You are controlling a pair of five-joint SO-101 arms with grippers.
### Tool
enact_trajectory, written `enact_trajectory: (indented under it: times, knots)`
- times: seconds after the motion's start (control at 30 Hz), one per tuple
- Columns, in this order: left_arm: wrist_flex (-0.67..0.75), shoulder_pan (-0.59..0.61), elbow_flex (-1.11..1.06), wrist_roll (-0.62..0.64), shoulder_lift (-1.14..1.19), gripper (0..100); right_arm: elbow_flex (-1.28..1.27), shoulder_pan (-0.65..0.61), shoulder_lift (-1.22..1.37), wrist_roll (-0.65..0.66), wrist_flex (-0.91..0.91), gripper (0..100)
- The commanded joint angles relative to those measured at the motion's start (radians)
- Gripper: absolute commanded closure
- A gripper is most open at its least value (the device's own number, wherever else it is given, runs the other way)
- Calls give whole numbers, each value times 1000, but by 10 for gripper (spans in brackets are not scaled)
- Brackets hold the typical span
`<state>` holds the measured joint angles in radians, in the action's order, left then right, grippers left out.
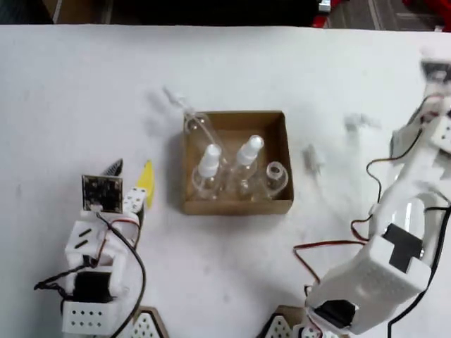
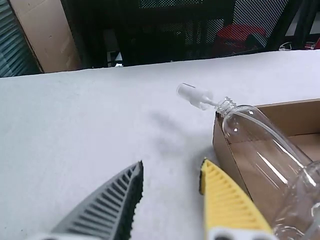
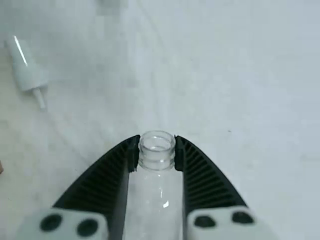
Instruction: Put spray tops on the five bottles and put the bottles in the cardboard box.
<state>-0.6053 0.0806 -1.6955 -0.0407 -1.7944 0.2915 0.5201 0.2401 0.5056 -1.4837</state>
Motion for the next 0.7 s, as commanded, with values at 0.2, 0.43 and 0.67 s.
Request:
enact_trajectory:
  times: [0.2, 0.43, 0.67]
  knots:
    - [26, -13, 3, -11, -7, 828, -307, -8, -54, 176, 68, 885]
    - [28, -13, 3, -11, -7, 828, -293, 74, -56, 288, 21, 730]
    - [32, -13, 3, -11, -7, 828, -262, 76, -48, 344, 13, 730]
